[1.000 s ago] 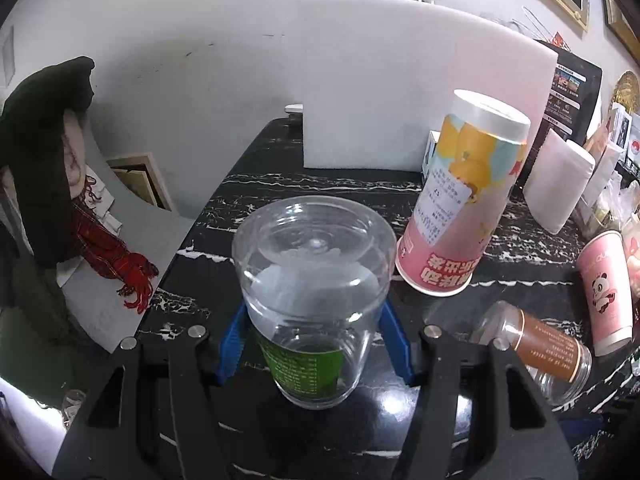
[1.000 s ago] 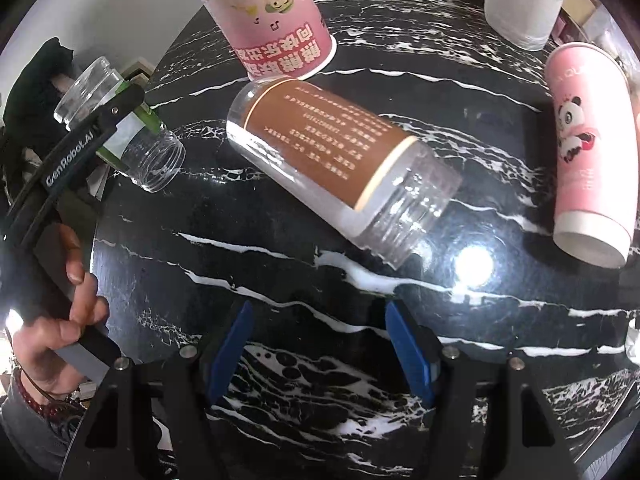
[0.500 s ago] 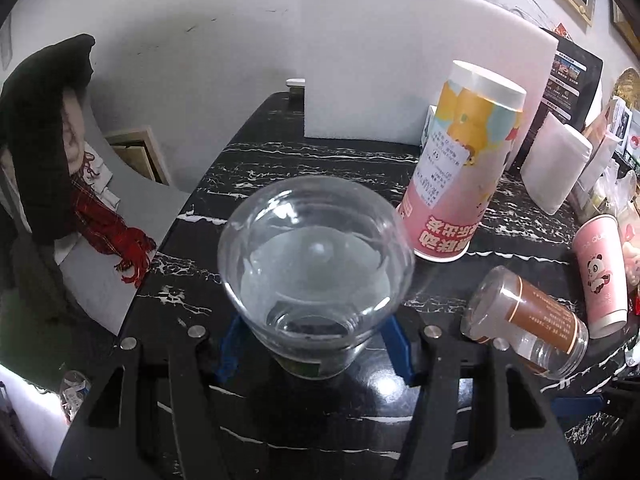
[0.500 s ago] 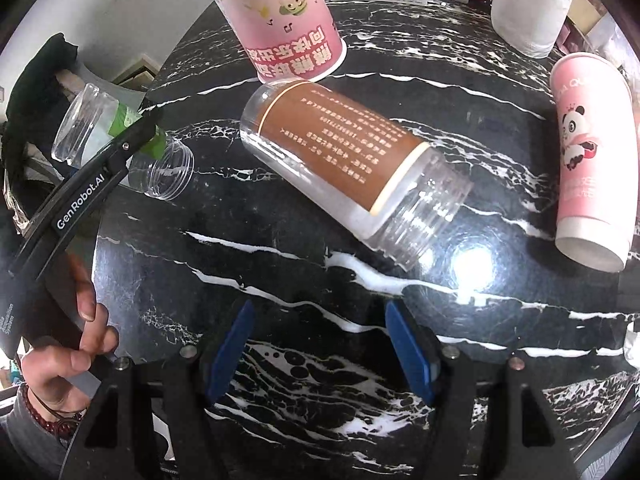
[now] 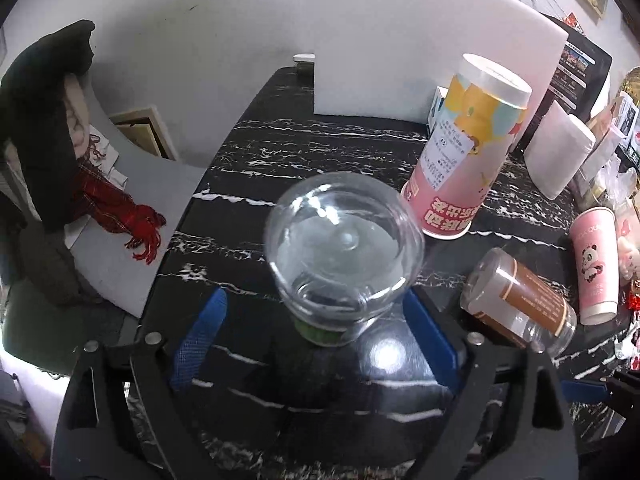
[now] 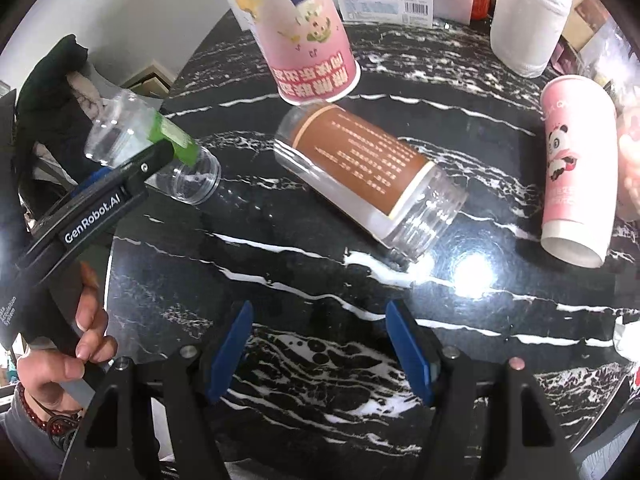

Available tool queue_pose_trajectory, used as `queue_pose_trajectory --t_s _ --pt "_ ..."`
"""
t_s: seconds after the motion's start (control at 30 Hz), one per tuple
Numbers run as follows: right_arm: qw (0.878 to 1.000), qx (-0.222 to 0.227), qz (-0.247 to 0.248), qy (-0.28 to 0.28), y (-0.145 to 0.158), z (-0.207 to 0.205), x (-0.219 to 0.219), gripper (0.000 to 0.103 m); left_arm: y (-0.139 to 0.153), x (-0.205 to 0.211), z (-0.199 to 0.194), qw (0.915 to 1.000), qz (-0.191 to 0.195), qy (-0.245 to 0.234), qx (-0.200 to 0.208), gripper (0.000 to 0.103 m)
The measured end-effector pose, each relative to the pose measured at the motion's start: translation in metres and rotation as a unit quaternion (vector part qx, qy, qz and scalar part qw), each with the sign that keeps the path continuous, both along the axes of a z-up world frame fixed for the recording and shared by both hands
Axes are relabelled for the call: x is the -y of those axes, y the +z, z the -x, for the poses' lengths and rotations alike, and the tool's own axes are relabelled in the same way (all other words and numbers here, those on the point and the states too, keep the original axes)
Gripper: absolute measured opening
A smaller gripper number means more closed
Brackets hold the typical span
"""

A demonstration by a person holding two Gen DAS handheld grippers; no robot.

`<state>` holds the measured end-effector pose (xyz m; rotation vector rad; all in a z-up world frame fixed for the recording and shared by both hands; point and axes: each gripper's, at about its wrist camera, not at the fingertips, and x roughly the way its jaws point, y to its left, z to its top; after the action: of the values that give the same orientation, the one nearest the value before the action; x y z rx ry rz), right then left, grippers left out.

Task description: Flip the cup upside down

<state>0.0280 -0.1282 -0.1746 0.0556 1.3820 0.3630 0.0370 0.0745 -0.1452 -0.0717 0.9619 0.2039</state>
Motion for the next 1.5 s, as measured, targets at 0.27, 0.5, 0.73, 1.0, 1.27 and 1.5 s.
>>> queue_pose_trajectory --t_s 0.27,0.5,0.73,1.0,1.27,1.5 --pt "1.000 0.025 -0.003 0.002 0.034 0.015 -0.008 0.070 0.037 -0.003 0.016 0.9996 -0.005 -0.018 -0.020 0.090" --pt "0.999 0.044 -0.007 0.003 0.056 0.030 -0.015 0.070 0.070 -0.001 0.034 0.9983 0.005 -0.035 -0.047 0.090" --pt "0.997 0.075 -0.002 -0.002 0.077 0.038 -0.017 0.070 0.105 0.009 0.051 0.9968 -0.028 -0.055 -0.050 0.090" --pt "0.994 0.108 0.010 -0.005 0.099 0.046 -0.021 0.070 0.137 0.006 0.067 0.9952 -0.036 -0.066 -0.063 0.090" --pt "0.993 0.121 0.016 -0.006 0.110 0.052 -0.023 0.070 0.144 -0.004 0.090 0.9960 -0.037 -0.043 -0.069 0.090" --pt "0.992 0.122 0.018 0.006 0.111 0.060 -0.029 0.070 0.146 -0.013 0.108 0.9974 -0.030 -0.024 -0.062 0.090"
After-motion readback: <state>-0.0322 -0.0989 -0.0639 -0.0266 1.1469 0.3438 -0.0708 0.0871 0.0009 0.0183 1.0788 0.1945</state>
